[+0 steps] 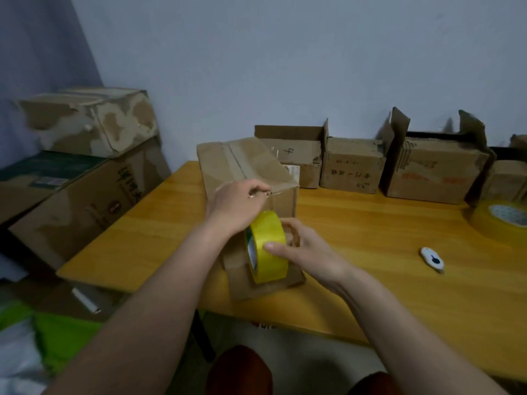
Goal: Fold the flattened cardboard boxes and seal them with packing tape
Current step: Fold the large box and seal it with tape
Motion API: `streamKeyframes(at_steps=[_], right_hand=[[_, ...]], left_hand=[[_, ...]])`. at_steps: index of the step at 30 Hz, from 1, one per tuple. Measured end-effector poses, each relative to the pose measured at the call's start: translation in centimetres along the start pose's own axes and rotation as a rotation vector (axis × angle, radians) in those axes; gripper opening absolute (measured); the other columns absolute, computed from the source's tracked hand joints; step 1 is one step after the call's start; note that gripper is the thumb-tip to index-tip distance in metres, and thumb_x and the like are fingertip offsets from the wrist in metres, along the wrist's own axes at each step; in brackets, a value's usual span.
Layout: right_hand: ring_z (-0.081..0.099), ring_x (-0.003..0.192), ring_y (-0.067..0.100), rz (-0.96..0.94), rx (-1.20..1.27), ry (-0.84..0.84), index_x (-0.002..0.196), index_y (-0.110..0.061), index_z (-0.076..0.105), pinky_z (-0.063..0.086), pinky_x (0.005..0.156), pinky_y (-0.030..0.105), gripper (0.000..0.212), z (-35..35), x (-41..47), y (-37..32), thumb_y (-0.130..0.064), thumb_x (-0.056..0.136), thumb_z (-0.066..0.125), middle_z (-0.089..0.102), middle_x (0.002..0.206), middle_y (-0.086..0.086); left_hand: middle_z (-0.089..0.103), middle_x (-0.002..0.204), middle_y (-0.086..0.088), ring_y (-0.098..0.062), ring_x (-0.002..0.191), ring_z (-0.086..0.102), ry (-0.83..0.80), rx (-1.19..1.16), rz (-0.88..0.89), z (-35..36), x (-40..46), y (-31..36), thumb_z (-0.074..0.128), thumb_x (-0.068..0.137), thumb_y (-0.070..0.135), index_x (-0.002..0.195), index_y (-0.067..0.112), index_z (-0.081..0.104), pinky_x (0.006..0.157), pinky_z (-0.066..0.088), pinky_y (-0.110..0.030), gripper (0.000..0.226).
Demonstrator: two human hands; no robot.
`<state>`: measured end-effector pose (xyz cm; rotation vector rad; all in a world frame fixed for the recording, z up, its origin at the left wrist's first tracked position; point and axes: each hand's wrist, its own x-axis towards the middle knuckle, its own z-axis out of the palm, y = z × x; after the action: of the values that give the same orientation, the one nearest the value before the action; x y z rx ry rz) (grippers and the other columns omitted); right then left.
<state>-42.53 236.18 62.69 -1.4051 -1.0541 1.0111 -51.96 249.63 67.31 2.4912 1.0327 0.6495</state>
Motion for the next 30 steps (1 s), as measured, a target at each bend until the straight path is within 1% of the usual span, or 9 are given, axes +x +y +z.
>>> streamKeyframes(at_steps=[3,6,9,12,15,18,22,26,30], right_hand=[[0.065,0.087,0.014,-0.021,-0.072,0.113,0.120,-0.005,0.058,0.053,0.078,0.028,0.029,-1.9,0.7,0.7,-0.023,0.097,0.051,0.068,0.097,0.006],[0.056,0.111,0.021,0.050,-0.563,0.400,0.122,-0.010,0.058,0.046,0.093,0.033,0.031,-6.2,1.9,2.9,-0.027,0.098,0.051,0.061,0.117,0.006],[0.040,0.126,0.031,0.319,-0.970,0.614,0.131,-0.016,0.051,0.036,0.103,0.041,0.037,-11.1,2.2,5.7,-0.033,0.098,0.050,0.048,0.136,0.012],[0.031,0.132,0.037,0.588,-1.159,0.659,0.135,-0.016,0.046,0.029,0.109,0.048,0.040,-15.1,1.2,8.0,-0.033,0.098,0.046,0.040,0.141,0.015],[0.019,0.140,0.041,0.786,-1.193,0.699,0.140,-0.018,0.037,0.017,0.114,0.056,0.047,-17.7,0.1,9.1,-0.035,0.097,0.045,0.029,0.149,0.019],[0.033,0.134,0.041,0.868,-1.157,0.645,0.140,-0.013,0.035,0.029,0.110,0.049,0.054,-19.1,-1.0,9.2,-0.034,0.094,0.053,0.038,0.144,0.022],[0.047,0.123,0.035,0.647,-1.276,0.604,0.125,-0.006,0.052,0.042,0.099,0.041,0.032,-19.4,-1.3,9.8,-0.008,0.096,0.040,0.051,0.129,0.016],[0.049,0.120,0.034,0.615,-1.279,0.525,0.121,-0.006,0.056,0.044,0.097,0.040,0.030,-18.0,-0.5,8.7,-0.003,0.094,0.043,0.052,0.127,0.015],[0.065,0.091,0.026,0.429,-0.835,0.429,0.103,-0.002,0.065,0.055,0.077,0.033,0.016,-15.4,0.7,4.5,-0.009,0.089,0.064,0.068,0.099,0.013]], left_hand=[[0.058,0.132,0.017,-0.015,0.125,0.048,0.050,0.146,0.097,0.8,0.2,-0.4,0.062,0.086,0.054,0.123,0.042,0.060,0.108,0.030,-0.033,0.039],[0.055,0.134,0.020,-0.013,0.125,0.047,-0.019,0.108,0.098,0.4,1.2,-0.8,0.063,0.084,0.056,0.125,0.046,0.058,0.108,0.030,-0.034,0.043],[0.056,0.133,0.019,-0.014,0.124,0.048,0.004,0.112,0.104,0.9,1.6,-0.6,0.063,0.084,0.056,0.124,0.047,0.057,0.108,0.031,-0.036,0.042],[0.057,0.132,0.015,-0.015,0.120,0.049,0.050,0.146,0.107,1.7,1.6,0.0,0.062,0.086,0.053,0.127,0.045,0.056,0.106,0.029,-0.038,0.042],[0.057,0.133,0.012,-0.017,0.121,0.048,0.052,0.159,0.098,1.9,2.0,0.5,0.062,0.087,0.051,0.128,0.043,0.056,0.104,0.029,-0.037,0.041],[0.056,0.134,0.012,-0.018,0.123,0.047,0.048,0.161,0.104,2.2,2.1,0.7,0.061,0.088,0.051,0.127,0.044,0.056,0.104,0.029,-0.037,0.040],[0.054,0.137,0.014,-0.019,0.128,0.044,0.025,0.174,0.105,2.2,2.3,0.5,0.060,0.088,0.052,0.129,0.045,0.054,0.108,0.026,-0.040,0.042],[0.057,0.134,0.013,-0.018,0.125,0.047,0.039,0.127,0.110,2.0,2.3,0.6,0.064,0.087,0.048,0.128,0.042,0.056,0.110,0.029,-0.040,0.043],[0.064,0.121,0.009,-0.012,0.109,0.056,0.238,-0.147,0.065,2.4,1.5,0.6,0.074,0.082,0.030,0.124,0.034,0.062,0.096,0.043,-0.028,0.044]])
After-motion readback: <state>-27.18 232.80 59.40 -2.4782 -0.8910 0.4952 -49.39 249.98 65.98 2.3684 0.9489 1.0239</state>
